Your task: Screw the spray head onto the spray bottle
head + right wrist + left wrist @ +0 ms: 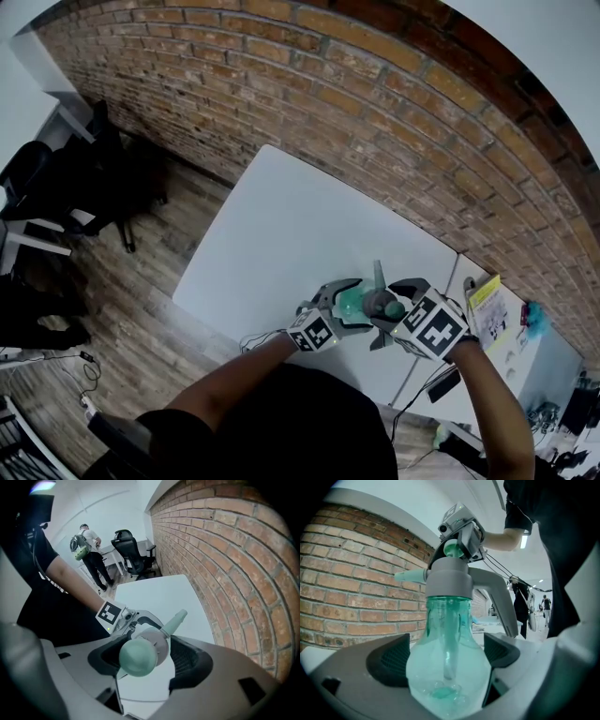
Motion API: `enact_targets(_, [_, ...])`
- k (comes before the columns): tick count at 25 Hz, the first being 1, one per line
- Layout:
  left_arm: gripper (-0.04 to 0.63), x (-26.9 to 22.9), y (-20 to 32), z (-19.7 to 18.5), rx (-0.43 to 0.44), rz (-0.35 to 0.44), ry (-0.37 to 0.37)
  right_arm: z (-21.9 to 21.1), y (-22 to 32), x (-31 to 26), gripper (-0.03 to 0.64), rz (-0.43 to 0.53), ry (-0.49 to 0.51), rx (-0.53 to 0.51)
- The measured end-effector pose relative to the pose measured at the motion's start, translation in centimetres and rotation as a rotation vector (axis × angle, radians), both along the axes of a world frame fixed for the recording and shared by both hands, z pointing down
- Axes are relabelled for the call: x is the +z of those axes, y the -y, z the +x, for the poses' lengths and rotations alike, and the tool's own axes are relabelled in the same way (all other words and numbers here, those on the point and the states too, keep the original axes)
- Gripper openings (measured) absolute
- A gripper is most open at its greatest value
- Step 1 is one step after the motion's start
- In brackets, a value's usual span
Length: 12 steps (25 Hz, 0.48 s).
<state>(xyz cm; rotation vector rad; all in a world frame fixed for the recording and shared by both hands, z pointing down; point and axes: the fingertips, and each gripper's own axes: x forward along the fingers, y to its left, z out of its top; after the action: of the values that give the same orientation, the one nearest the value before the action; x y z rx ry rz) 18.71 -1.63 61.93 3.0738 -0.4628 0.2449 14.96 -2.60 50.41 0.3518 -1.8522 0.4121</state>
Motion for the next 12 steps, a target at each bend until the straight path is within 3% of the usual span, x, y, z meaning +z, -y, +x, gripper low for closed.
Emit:
enact_targets(3, [0.480, 0.0, 0.0, -0.1, 0.002, -0.003, 0.000, 0.0, 0.1, -1.6, 0.267, 0.021, -0.021, -0.131])
enact_targets(12, [0.480, 0.0, 0.0, 0.0, -0.001, -0.008, -0.001, 0.8, -1.3, -2.0, 0.266, 0.082, -0.153, -0.735])
